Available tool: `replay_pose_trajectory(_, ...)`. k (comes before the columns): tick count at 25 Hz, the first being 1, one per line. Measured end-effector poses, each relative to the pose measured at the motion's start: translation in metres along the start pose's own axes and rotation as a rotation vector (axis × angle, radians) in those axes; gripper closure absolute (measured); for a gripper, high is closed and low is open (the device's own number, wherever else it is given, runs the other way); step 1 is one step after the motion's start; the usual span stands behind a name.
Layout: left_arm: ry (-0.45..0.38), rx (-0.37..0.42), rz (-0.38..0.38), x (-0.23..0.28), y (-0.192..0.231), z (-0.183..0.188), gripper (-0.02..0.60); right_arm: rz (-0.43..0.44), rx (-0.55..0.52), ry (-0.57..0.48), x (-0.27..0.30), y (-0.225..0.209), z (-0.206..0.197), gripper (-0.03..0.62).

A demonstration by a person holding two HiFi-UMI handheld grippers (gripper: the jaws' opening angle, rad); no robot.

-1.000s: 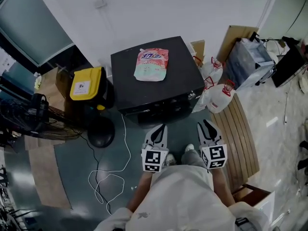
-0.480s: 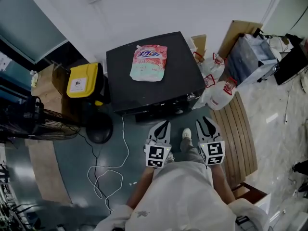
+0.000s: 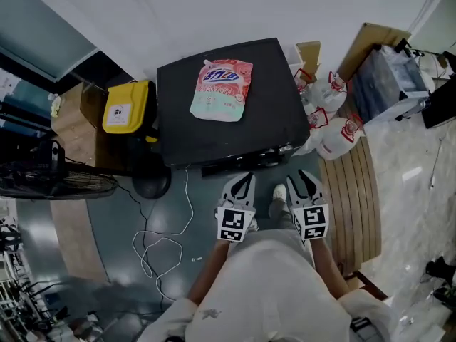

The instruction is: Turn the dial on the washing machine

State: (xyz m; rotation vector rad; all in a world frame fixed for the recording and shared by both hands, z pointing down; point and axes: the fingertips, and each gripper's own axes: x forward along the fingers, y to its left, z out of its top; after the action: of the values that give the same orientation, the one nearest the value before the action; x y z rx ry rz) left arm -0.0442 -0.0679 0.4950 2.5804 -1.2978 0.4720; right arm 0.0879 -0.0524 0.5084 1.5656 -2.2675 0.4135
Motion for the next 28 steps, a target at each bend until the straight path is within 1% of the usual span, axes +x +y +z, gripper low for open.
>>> replay_pose_trajectory(5,0.041,-0.003,0.017,0.027,0.003,-0.007,0.569,0.024,0.020,0.031,0.026,-0.018,-0.017,0.439)
replay_pose_trajectory(11,0.104,0.009,0.029,0.055,0.000,-0.019,0.569,0.037,0.039,0.084,0.052,-0.041,-0.047,0.430)
replay_pose_trajectory(19,0.179,0.009,0.050,0.082,-0.003,-0.032,0.568,0.114,0.042,0.167,0.089,-0.051,-0.081,0.410)
replay_pose_trajectory(24,0.218,-0.014,0.075,0.095,-0.008,-0.045,0.569,0.157,0.046,0.196,0.105,-0.053,-0.091,0.383)
replay_pose_trajectory(28,0.253,-0.027,0.089,0.100,-0.012,-0.056,0.568,0.162,0.065,0.207,0.116,-0.056,-0.093,0.365)
